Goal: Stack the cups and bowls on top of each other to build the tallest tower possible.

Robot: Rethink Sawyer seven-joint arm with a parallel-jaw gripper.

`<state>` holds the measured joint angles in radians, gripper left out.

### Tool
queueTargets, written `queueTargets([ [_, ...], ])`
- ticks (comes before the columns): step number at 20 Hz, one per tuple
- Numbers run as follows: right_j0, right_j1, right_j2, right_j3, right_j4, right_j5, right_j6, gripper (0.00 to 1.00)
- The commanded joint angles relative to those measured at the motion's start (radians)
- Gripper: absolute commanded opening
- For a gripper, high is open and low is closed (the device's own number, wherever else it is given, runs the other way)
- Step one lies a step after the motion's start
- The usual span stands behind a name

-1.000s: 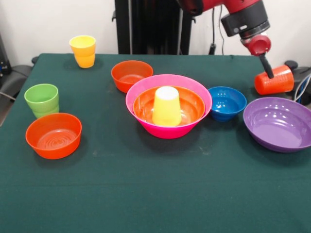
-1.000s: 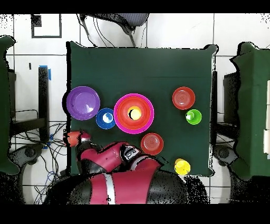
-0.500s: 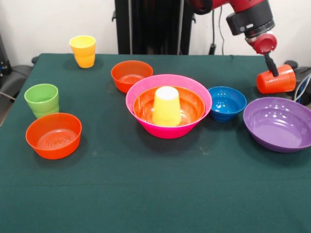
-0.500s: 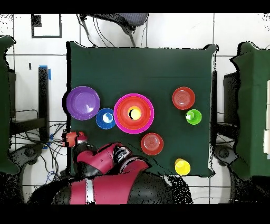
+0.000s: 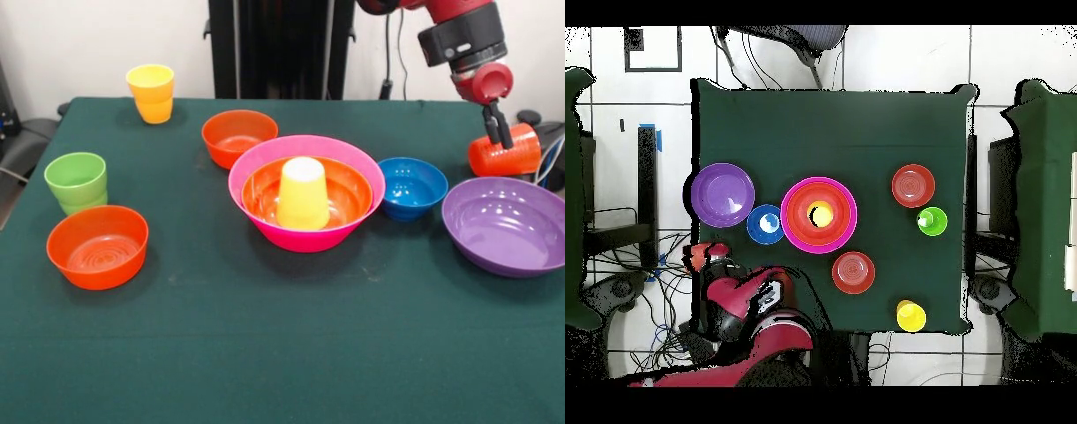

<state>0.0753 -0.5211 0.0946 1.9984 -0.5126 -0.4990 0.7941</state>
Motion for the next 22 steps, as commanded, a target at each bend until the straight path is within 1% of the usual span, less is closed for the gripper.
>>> queueTargets([
  [1,0.047,0.032,-0.114,-0.146,0.039,-0.021,0.116,1.0],
  [5,0.049,0.02,-0.12,-0.157,0.014,0.002,0.137,1.0],
  [7,0.056,0.023,-0.137,-0.164,0.012,0.011,0.138,1.0],
  [10,0.078,0.06,-0.176,-0.186,0.027,0.024,0.129,1.0],
  [13,0.071,0.081,-0.17,-0.197,0.005,0.052,0.14,1.0],
  [17,0.086,0.147,-0.196,-0.231,0.012,0.053,0.135,1.0],
  [18,0.093,0.176,-0.2,-0.245,0.014,0.083,0.13,1.0],
  [19,0.092,0.19,-0.197,-0.252,0.011,0.094,0.132,1.0],
  [22,0.102,0.244,-0.187,-0.283,0.024,0.177,0.137,1.0],
])
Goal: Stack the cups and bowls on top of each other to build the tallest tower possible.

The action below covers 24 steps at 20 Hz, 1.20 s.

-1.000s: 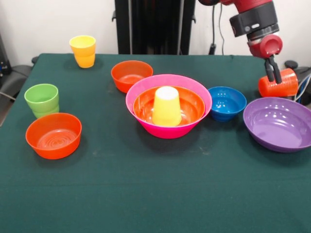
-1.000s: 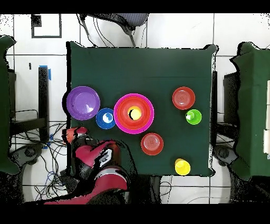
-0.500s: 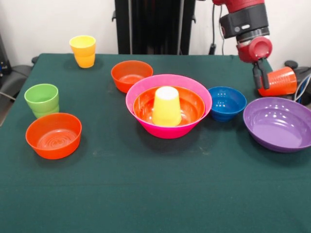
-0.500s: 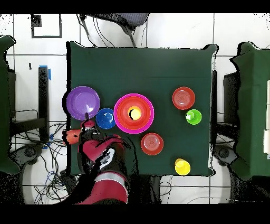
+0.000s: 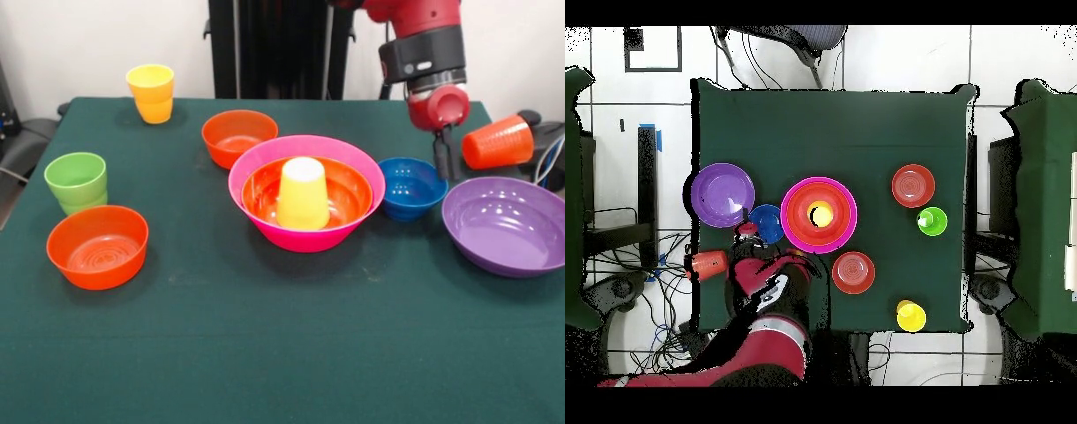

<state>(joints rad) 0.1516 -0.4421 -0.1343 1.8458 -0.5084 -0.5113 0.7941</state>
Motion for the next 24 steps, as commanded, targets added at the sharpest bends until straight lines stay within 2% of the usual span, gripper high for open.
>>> queueTargets([
  [1,0.025,0.175,0.049,-0.135,0.019,0.207,0.14,1.0],
  [3,0.018,0.189,0.067,-0.14,0.015,0.238,0.147,1.0],
  [4,-0.013,0.19,0.11,-0.133,-0.006,0.274,0.153,1.0],
  [10,-0.063,0.182,0.181,-0.102,-0.045,0.272,0.18,1.0],
  [17,-0.063,0.169,0.181,-0.086,-0.051,0.239,0.181,1.0],
  [24,-0.096,0.13,0.209,-0.061,-0.072,0.266,0.178,1.0],
])
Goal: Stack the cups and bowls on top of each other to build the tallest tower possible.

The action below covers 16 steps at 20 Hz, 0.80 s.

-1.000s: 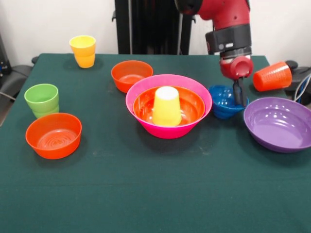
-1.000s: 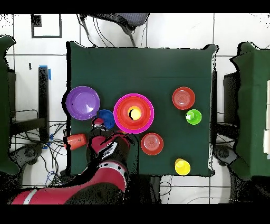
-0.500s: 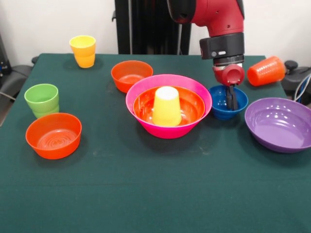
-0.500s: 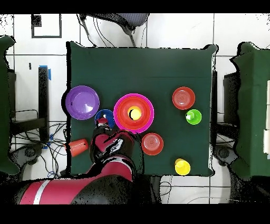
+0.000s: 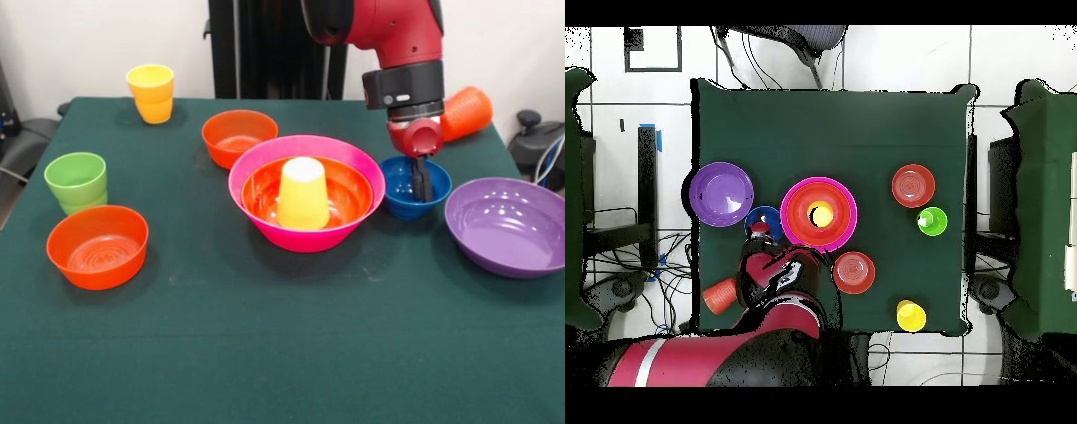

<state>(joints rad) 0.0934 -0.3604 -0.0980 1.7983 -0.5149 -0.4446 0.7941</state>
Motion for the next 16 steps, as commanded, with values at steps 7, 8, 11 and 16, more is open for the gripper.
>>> queueTargets([
  [7,-0.144,-0.126,0.301,0.105,-0.117,0.298,0.177,1.0],
  [8,-0.159,-0.148,0.321,0.122,-0.119,0.311,0.174,1.0],
  [11,-0.174,-0.178,0.346,0.145,-0.111,0.329,0.167,1.0],
  [16,-0.17,-0.201,0.346,0.152,-0.097,0.364,0.15,1.0],
])
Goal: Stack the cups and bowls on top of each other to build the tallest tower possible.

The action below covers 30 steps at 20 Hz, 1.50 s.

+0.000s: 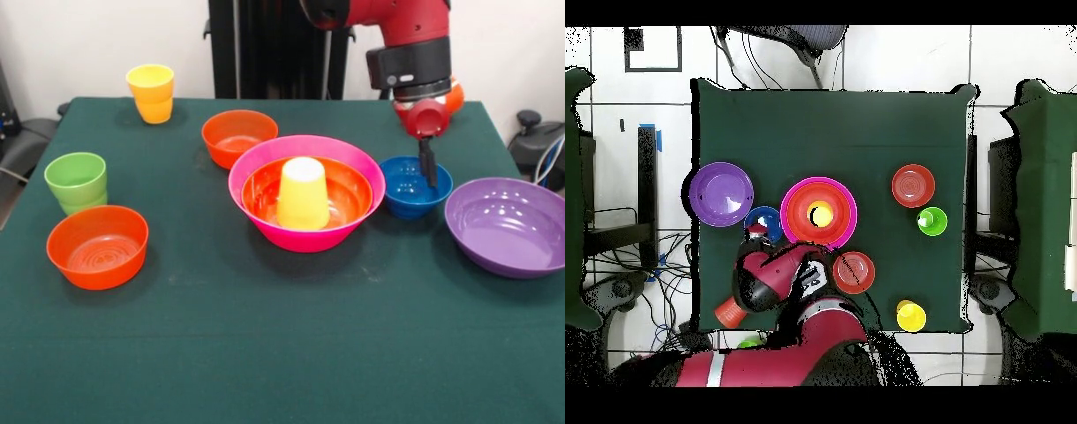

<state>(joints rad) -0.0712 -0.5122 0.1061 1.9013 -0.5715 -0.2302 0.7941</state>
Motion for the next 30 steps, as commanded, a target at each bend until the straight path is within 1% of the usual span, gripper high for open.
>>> queueTargets([
  [1,-0.006,-0.057,0.142,0.052,-0.039,0.159,0.147,1.0],
  [3,-0.01,-0.074,0.145,0.058,-0.037,0.173,0.142,1.0],
  [6,-0.022,-0.107,0.175,0.075,-0.026,0.194,0.147,1.0],
  [9,-0.005,-0.1,0.17,0.071,-0.02,0.17,0.163,1.0],
  [12,0.019,-0.039,0.148,0.051,-0.026,0.117,0.177,1.0],
  [14,0.063,0.02,0.092,0.016,-0.026,0.065,0.182,1.0],
  [16,0.088,0.052,0.064,0.0,-0.022,0.042,0.185,1.0],
  [19,0.102,0.076,0.047,-0.009,-0.01,0.056,0.189,1.0],
  [22,0.087,0.09,0.054,0.006,-0.01,0.066,0.198,1.0],
  [25,0.096,0.106,0.042,0.004,-0.005,0.067,0.2,1.0],
  [28,0.098,0.113,0.046,0.008,-0.001,0.056,0.207,1.0],
  [30,0.107,0.114,0.042,0.004,0.004,0.031,0.214,1.0],
])
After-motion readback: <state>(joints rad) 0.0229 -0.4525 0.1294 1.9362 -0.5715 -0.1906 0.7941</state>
